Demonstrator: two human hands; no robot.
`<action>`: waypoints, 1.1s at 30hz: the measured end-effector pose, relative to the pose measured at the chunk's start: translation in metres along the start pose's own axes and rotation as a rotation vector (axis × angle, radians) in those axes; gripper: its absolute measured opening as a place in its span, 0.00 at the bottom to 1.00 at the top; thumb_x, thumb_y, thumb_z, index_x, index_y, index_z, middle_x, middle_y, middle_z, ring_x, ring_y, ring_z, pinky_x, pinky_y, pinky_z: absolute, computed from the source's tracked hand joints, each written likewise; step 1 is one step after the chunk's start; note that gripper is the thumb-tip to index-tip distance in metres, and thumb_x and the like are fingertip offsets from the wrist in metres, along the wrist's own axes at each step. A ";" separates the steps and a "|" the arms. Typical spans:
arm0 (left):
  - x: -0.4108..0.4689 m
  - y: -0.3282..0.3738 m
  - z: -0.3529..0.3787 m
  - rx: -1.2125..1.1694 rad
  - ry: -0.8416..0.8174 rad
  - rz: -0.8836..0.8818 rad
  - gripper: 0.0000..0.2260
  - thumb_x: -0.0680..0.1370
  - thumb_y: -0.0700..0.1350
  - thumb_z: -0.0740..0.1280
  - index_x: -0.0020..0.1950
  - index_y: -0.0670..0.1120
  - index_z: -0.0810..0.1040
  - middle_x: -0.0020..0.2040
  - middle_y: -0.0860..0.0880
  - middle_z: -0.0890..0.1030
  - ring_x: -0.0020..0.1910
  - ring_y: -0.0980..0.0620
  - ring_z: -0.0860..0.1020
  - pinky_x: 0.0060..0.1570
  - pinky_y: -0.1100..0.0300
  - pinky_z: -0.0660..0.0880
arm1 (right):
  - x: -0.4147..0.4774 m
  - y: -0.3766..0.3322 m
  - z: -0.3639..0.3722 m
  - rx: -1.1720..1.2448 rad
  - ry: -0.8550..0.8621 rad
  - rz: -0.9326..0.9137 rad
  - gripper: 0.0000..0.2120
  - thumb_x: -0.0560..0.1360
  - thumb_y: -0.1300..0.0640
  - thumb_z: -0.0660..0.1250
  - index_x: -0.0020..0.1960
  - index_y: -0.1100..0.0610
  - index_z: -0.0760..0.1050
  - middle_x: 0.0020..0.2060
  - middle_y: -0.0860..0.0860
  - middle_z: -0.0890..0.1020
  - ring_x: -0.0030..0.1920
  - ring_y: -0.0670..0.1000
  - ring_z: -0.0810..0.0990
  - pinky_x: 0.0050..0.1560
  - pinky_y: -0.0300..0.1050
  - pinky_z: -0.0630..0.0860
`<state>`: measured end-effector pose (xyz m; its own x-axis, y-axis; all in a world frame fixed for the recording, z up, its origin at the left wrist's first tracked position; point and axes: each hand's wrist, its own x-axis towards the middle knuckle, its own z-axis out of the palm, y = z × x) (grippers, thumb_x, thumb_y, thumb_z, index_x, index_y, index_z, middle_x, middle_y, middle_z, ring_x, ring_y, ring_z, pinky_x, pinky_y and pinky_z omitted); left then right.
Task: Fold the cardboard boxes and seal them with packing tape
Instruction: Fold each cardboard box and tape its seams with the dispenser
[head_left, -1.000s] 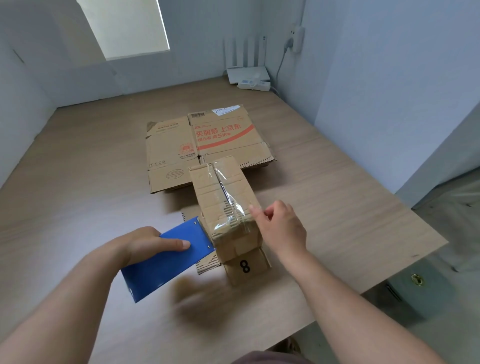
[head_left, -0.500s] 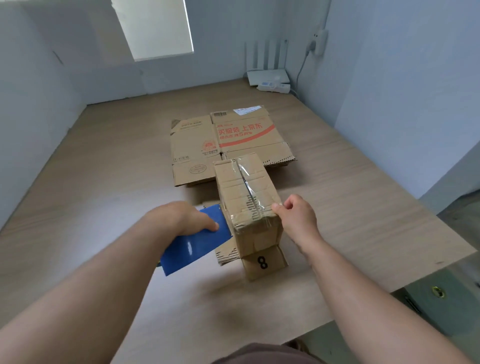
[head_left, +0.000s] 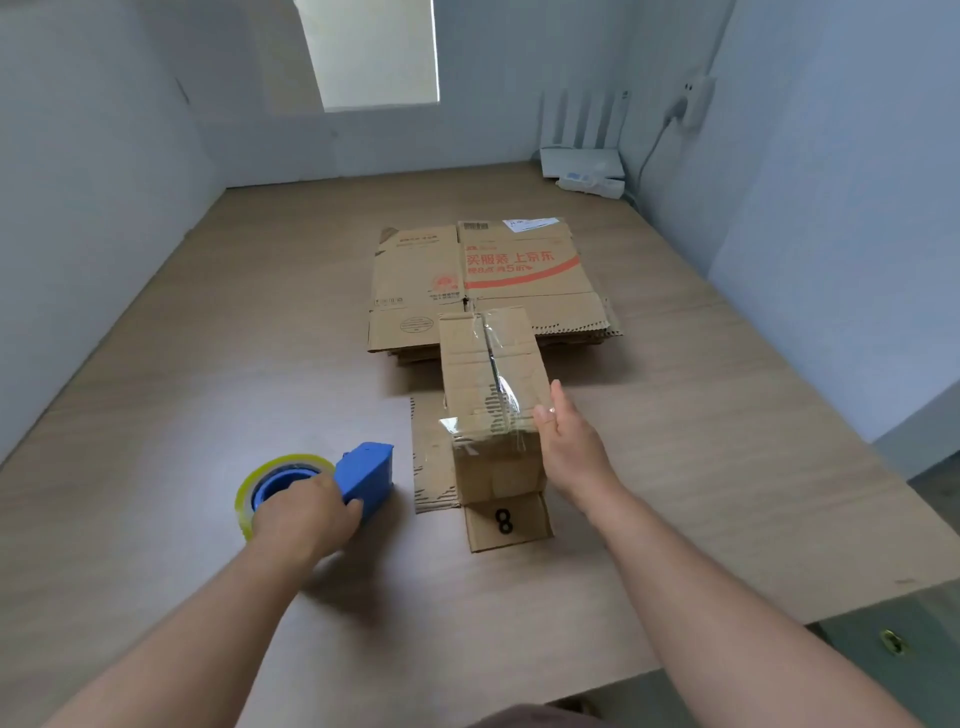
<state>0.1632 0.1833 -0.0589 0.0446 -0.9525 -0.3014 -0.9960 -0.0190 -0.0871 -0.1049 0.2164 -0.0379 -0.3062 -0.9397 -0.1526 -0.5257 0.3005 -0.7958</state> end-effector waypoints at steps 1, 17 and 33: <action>-0.002 0.000 0.007 -0.031 -0.012 -0.015 0.17 0.80 0.56 0.57 0.59 0.45 0.73 0.44 0.50 0.77 0.42 0.50 0.76 0.38 0.59 0.71 | 0.001 0.000 0.001 -0.011 -0.005 -0.004 0.25 0.83 0.51 0.51 0.78 0.54 0.51 0.74 0.54 0.64 0.72 0.55 0.64 0.68 0.43 0.61; -0.020 0.130 -0.028 -1.125 0.006 0.062 0.26 0.82 0.58 0.49 0.76 0.45 0.57 0.72 0.43 0.68 0.67 0.46 0.69 0.65 0.52 0.66 | 0.003 -0.024 0.014 -0.337 0.047 0.061 0.46 0.73 0.30 0.56 0.77 0.60 0.47 0.71 0.56 0.68 0.69 0.57 0.68 0.62 0.50 0.68; -0.011 0.108 -0.024 -0.532 0.117 0.267 0.30 0.75 0.65 0.62 0.70 0.49 0.61 0.56 0.45 0.81 0.53 0.43 0.78 0.42 0.57 0.69 | 0.032 0.004 -0.043 -0.857 -0.158 -0.406 0.29 0.73 0.32 0.59 0.56 0.58 0.69 0.53 0.56 0.80 0.54 0.59 0.77 0.42 0.49 0.65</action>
<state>0.0534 0.1843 -0.0420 -0.1910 -0.9717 -0.1387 -0.8750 0.1045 0.4726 -0.1513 0.1946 -0.0205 0.1044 -0.9907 -0.0866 -0.9887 -0.0941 -0.1163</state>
